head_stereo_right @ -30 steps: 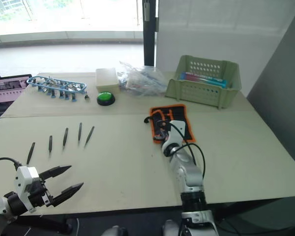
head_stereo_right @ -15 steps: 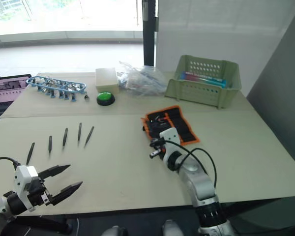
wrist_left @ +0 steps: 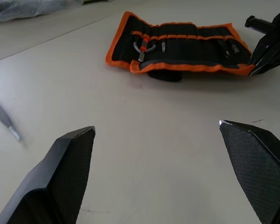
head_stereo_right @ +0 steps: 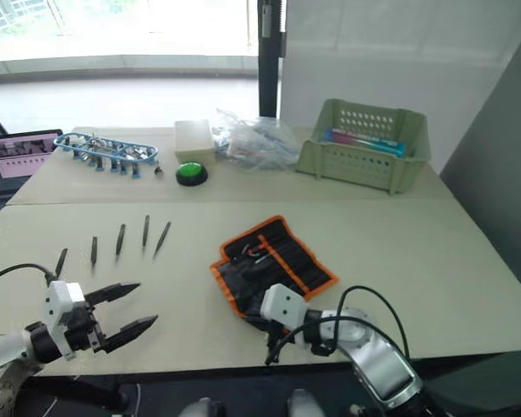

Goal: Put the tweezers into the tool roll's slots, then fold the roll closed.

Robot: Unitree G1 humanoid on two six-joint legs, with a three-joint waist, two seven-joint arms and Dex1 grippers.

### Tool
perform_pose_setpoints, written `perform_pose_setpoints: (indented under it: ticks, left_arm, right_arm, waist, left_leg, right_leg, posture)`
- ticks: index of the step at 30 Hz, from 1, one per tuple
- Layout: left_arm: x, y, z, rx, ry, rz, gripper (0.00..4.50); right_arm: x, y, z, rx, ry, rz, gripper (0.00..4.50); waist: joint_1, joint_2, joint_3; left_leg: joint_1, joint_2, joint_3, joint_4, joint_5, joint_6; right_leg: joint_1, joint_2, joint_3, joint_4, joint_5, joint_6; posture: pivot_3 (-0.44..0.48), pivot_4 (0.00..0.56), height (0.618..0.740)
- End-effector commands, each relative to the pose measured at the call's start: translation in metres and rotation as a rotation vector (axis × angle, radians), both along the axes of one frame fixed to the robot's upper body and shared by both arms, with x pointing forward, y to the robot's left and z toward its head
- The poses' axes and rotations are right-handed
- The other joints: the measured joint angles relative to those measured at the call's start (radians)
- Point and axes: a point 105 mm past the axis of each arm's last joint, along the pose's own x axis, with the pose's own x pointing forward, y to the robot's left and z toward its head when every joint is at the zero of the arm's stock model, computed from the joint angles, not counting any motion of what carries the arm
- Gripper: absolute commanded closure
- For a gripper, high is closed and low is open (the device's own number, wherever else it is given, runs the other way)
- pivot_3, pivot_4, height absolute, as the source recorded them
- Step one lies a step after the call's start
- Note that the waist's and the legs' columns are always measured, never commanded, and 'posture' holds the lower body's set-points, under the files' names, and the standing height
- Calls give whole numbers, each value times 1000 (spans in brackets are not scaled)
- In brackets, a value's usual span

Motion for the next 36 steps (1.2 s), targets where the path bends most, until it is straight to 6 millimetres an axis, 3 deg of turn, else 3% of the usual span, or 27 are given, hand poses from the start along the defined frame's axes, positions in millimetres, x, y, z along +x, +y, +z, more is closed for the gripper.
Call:
perform_pose_setpoints:
  ticks: [1,5,9,15,19,24,27,36]
  left_arm:
    - [12,-20,7,100,-54,-164,0]
    - [37,-42,14,102,-69,-301,0]
    - [77,-81,23,20,-28,-397,0]
    - [93,-98,26,-23,-3,-457,1810]
    - [89,-85,34,-21,5,-485,3132]
    - [95,-68,57,53,-76,-495,3132]
    - [95,-66,55,191,-131,-557,3132]
    - [108,-54,26,542,-260,-657,367]
  right_arm:
    - [-2,7,10,22,-47,31,4483]
    - [-2,8,9,23,-48,28,4483]
    - [0,7,10,20,-53,16,4483]
    - [0,7,10,14,-59,-3,4500]
    - [0,4,11,12,-61,-25,4500]
    - [1,4,12,15,-67,-41,4500]
    - [1,5,12,16,-66,-49,4500]
    - [3,3,10,14,-62,-74,4500]
  waist:
    - [5,0,0]
    - [5,-1,0]
    - [24,-1,0]
    - [2,-1,0]
    - [1,-1,0]
    - [4,-1,0]
    - [14,-1,0]
    - [26,-1,0]
  left_leg:
    - [0,0,0,1,0,0]
    - [-1,-1,0,2,0,0]
    - [-3,-1,-1,5,0,0]
    - [-6,-1,-2,7,0,1]
    - [-7,-1,-4,7,0,1]
    - [-6,-1,-4,8,0,1]
    - [-6,-2,-4,9,0,1]
    - [-8,-2,-4,10,0,1]
  right_leg:
    - [0,0,0,0,-1,-2]
    - [1,0,0,-1,3,3]
    - [1,2,0,0,4,6]
    - [0,3,2,-1,6,8]
    - [0,3,1,-1,6,7]
    - [0,3,1,0,5,8]
    - [1,3,1,-1,5,8]
    - [1,3,1,-1,6,7]
  posture:
    - [0,150,738]
    - [0,150,738]
    - [0,150,738]
    - [0,150,738]
    - [0,150,738]
    - [0,150,738]
    - [0,150,738]
    - [0,150,738]
